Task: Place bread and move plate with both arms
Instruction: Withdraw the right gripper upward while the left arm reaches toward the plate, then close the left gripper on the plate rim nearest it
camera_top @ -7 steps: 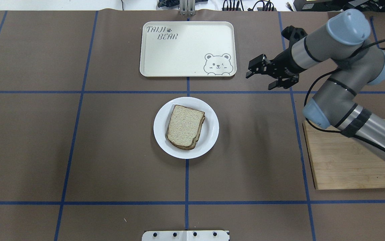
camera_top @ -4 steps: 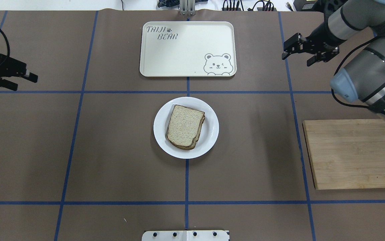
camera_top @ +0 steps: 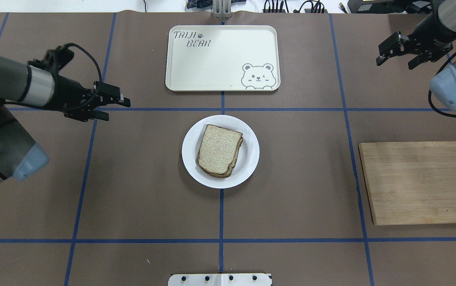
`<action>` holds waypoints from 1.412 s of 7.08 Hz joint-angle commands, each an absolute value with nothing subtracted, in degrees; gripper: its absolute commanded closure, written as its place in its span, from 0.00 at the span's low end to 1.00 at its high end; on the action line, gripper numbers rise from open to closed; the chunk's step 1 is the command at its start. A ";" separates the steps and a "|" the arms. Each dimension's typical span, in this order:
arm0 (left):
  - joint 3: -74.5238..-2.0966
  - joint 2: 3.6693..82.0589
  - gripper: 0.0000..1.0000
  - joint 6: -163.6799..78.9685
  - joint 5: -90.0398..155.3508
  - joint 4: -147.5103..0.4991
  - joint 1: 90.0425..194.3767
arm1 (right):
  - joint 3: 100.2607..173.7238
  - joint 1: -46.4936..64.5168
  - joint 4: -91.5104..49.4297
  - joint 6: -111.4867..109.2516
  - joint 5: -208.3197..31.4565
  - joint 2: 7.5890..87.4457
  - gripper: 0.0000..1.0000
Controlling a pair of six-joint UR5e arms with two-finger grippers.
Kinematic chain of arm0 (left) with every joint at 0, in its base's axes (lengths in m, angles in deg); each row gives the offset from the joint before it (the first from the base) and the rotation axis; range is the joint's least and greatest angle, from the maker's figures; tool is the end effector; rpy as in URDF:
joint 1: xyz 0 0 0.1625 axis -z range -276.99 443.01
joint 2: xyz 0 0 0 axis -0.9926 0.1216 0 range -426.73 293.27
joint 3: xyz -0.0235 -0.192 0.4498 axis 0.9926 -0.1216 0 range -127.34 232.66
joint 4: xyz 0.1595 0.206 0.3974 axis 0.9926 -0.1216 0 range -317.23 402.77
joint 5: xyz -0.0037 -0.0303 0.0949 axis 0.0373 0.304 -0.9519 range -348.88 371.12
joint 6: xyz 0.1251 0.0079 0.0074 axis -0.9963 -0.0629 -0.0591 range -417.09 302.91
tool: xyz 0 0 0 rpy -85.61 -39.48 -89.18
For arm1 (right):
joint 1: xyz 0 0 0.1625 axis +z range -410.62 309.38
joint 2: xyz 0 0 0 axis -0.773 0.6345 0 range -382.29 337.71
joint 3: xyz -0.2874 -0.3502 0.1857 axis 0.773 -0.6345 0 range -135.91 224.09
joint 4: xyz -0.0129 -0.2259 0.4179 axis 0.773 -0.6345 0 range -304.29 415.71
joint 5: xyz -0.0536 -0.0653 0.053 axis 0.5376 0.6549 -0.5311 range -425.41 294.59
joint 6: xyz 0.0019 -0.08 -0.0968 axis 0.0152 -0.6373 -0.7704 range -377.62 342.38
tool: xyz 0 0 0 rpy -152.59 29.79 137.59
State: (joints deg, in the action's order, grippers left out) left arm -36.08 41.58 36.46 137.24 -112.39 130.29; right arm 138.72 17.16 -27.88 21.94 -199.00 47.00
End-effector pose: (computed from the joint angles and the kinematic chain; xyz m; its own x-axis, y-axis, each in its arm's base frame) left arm 0.4340 -0.5573 0.4086 0.0797 -0.1597 -0.9839 0.2024 0.9691 -0.1409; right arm -0.2282 -0.6824 0.4501 0.6159 0.0311 0.7872 -0.0918 0.9953 0.0325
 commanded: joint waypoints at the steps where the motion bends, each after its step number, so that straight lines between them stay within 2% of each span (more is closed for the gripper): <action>1: -34.00 41.82 0.03 53.61 128.66 -126.20 124.43 | 141.28 18.46 -27.53 21.67 -201.18 50.55 0.00; 3: -34.61 41.90 0.03 57.86 113.78 -127.03 116.45 | 141.82 19.60 -27.35 21.67 -203.84 51.89 0.00; 8: -34.09 41.99 0.02 56.21 107.45 -125.89 107.89 | 141.91 19.78 -27.26 21.67 -203.84 52.06 0.00; 9: -33.39 42.34 0.11 56.29 107.28 -125.11 107.54 | 141.99 19.78 -27.26 21.67 -203.75 52.24 0.00; 10: -33.12 43.04 0.27 56.81 107.10 -124.75 107.10 | 142.00 19.78 -27.26 21.67 -203.58 52.50 0.00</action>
